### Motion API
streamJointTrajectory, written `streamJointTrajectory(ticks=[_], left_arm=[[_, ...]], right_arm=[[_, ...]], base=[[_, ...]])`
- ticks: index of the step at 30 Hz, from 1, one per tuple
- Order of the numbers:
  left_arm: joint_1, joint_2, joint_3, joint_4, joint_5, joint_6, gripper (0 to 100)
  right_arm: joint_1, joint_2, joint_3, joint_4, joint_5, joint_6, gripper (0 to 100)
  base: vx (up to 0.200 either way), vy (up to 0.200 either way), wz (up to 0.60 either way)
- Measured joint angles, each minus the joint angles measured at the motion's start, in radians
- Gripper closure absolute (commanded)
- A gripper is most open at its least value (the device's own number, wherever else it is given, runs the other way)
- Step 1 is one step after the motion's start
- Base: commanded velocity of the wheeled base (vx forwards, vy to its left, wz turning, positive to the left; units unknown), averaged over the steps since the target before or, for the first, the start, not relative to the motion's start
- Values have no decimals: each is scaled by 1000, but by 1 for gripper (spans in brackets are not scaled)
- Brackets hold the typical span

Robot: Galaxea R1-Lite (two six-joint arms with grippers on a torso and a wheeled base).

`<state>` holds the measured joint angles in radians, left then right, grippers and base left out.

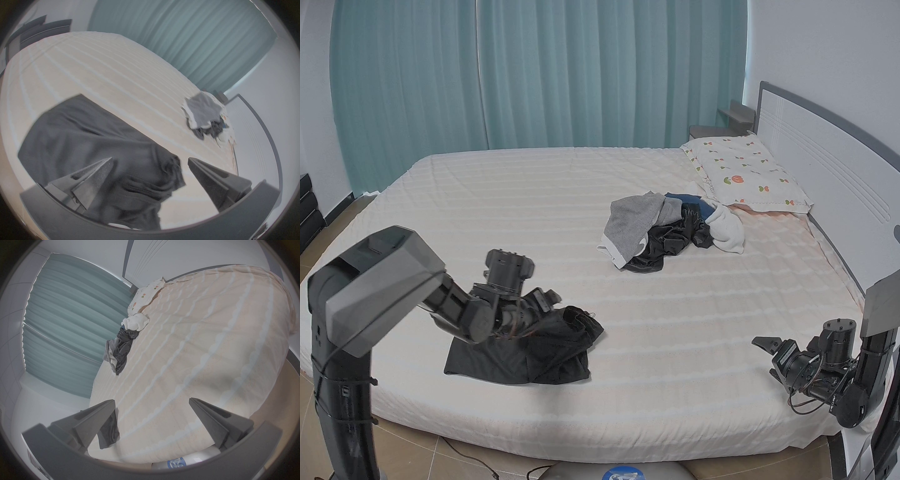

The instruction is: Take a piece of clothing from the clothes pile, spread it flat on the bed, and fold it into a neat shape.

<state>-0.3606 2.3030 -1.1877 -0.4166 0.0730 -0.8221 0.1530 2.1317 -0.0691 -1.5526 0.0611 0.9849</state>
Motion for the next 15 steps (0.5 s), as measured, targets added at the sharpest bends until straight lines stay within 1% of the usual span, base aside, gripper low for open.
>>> streamJointTrajectory(ticks=[3,6,9,12,15], left_arm=[[62,-50,76,-3,-11,-6,0],[106,-90,145,-10,-25,-25,0],[154,-122,200,-24,-41,-89,0],[199,-147,232,-45,-77,-153,0],[232,-162,259,-77,-156,-186,0]], right_arm=[[1,1,0,0,0,0,0],[1,5,-1,0,0,0,0],[3,13,-3,0,-2,-3,0],[4,23,-4,0,-2,-8,0],[5,31,-5,0,-3,-10,0]], base=[[0,0,0],[0,0,0],[0,0,0],[0,200,0],[0,200,0]])
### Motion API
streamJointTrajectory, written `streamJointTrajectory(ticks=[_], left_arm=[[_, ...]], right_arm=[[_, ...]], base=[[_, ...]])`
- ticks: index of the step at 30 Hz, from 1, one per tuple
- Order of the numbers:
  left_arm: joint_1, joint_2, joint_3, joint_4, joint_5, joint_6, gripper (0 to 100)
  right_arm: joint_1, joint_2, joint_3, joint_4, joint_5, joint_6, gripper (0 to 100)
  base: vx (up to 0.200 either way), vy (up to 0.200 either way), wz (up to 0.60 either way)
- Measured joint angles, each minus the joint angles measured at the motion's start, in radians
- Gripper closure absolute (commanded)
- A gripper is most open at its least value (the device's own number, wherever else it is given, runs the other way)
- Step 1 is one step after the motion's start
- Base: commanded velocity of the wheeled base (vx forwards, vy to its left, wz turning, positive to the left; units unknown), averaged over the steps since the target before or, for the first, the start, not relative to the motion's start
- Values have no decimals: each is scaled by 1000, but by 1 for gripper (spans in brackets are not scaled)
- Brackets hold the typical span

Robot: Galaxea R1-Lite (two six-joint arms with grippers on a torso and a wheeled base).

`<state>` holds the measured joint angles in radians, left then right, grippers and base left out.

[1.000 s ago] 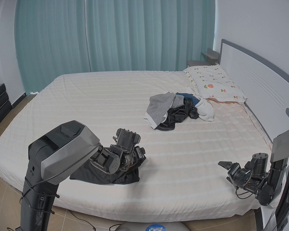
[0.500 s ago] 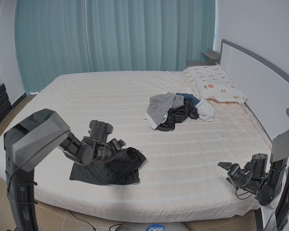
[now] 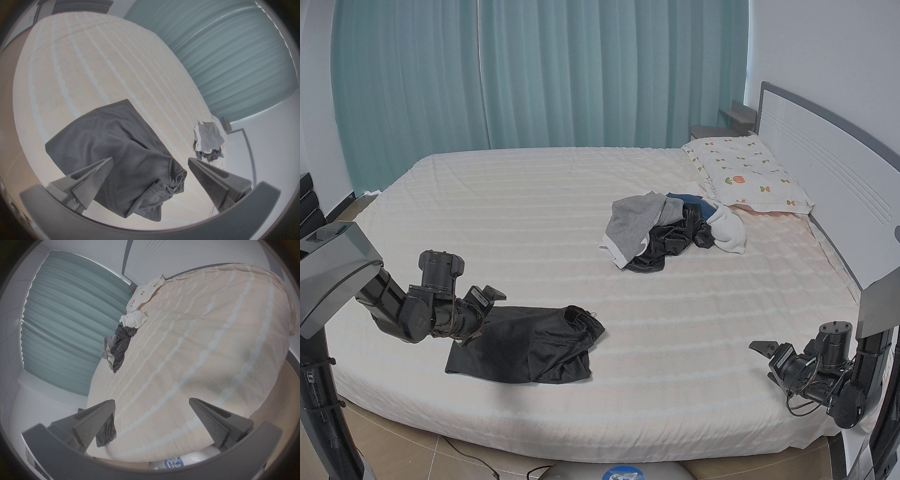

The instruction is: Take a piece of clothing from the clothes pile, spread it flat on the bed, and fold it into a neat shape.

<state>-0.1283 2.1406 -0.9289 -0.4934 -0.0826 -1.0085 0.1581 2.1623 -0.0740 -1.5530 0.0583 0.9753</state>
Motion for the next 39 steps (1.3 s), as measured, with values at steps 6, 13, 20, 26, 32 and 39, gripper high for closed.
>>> streamJointTrajectory(ticks=[6,13,20,26,32,39], left_arm=[[69,-10,54,-52,-95,-23,0],[93,11,64,-52,-123,-27,0],[114,51,43,-53,-142,-25,0],[123,67,37,-54,-144,-25,0],[124,72,37,-54,-144,-25,0],[123,76,36,-54,-142,-26,0]], right_arm=[[1,8,0,0,-1,-10,0],[12,11,6,0,-2,-11,0],[11,10,-11,0,-2,-34,0],[24,30,-51,0,-4,-93,0],[56,55,-88,0,-14,-227,0],[127,59,-180,112,-86,-287,0]], base=[[0,200,0],[0,200,0],[0,200,0],[0,200,0],[0,200,0],[0,200,0]])
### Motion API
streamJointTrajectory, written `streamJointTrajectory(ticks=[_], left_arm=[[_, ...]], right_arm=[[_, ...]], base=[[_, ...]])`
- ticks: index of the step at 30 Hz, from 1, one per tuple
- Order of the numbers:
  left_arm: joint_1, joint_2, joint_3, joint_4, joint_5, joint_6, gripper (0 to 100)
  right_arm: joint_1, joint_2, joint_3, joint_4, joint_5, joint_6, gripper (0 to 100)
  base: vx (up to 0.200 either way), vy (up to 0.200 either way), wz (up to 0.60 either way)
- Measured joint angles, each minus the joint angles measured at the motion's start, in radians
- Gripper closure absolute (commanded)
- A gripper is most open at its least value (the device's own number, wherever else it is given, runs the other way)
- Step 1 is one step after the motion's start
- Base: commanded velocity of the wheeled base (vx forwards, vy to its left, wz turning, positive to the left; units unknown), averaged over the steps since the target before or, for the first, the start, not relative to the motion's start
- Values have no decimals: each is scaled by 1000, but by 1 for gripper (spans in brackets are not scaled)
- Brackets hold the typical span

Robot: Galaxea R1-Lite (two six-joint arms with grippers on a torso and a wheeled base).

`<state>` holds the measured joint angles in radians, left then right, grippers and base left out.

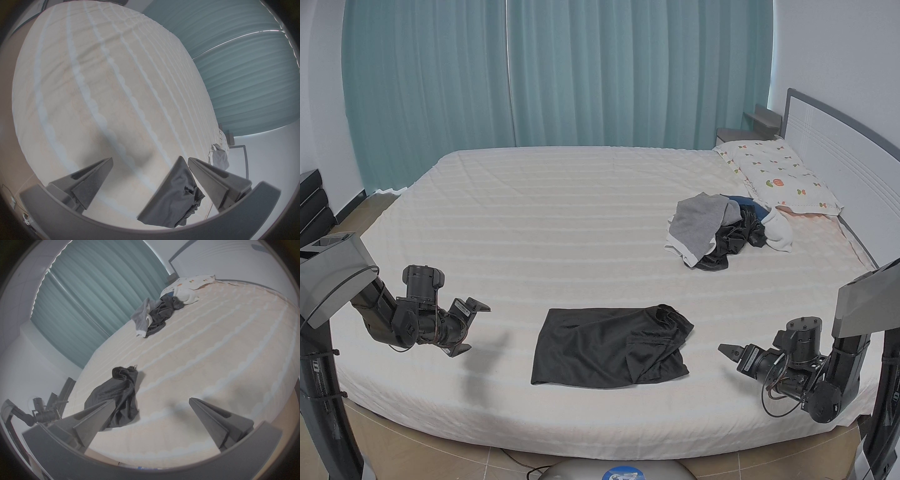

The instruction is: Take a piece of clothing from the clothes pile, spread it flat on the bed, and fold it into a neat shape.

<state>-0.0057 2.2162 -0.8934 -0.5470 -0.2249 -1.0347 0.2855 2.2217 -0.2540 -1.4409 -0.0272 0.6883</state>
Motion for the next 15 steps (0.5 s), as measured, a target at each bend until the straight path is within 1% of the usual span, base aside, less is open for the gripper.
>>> streamJointTrajectory(ticks=[3,9,15], left_arm=[[0,1,1,0,1,1,0],[-1,2,2,0,5,1,0],[-2,3,1,0,9,3,0]], right_arm=[[32,-5,-60,76,-35,-26,0],[80,-25,-171,219,-61,-108,0],[95,-35,-287,377,-84,-159,0]], base=[[0,200,0],[0,200,0],[0,0,0]])
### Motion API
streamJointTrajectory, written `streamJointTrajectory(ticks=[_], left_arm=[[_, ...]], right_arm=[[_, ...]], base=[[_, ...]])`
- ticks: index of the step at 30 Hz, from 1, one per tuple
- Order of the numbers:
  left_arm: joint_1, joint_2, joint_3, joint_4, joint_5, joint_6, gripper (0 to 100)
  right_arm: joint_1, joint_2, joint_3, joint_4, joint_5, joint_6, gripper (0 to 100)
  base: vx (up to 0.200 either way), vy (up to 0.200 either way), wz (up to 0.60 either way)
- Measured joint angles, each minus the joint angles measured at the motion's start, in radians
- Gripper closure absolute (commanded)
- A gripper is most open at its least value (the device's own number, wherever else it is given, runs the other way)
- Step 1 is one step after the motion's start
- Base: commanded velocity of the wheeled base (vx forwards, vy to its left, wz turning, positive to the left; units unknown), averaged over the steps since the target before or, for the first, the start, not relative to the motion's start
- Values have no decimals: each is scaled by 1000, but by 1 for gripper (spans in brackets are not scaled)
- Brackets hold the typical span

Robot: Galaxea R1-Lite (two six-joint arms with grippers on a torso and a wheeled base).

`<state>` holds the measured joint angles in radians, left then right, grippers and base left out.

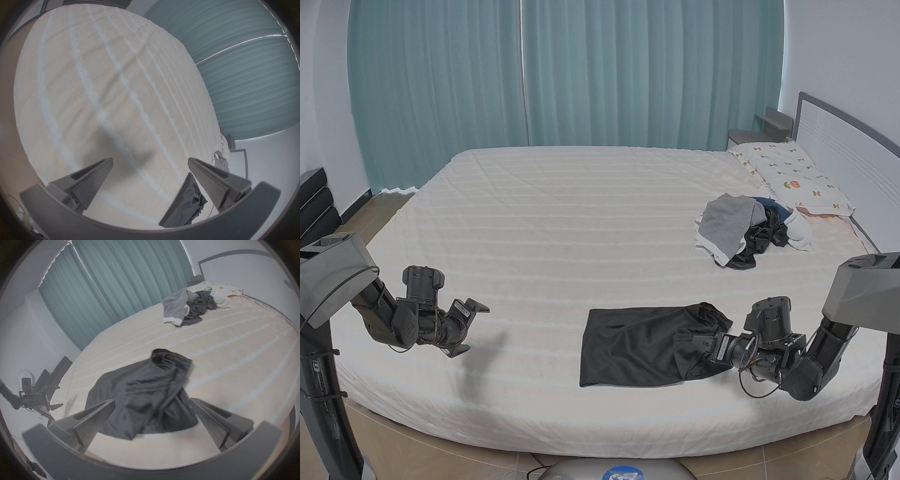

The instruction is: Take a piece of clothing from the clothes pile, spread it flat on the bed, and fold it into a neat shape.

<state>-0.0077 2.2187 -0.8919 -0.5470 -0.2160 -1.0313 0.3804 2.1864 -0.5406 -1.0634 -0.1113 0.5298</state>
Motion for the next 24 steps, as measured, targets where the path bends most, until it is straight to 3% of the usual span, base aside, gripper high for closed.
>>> streamJointTrajectory(ticks=[14,24], left_arm=[[-3,1,-2,0,1,6,0],[-3,1,-2,0,2,9,0]], right_arm=[[33,25,-307,384,-103,-66,0],[60,105,-401,419,-165,-136,0]], base=[[0,0,0],[0,0,0]])
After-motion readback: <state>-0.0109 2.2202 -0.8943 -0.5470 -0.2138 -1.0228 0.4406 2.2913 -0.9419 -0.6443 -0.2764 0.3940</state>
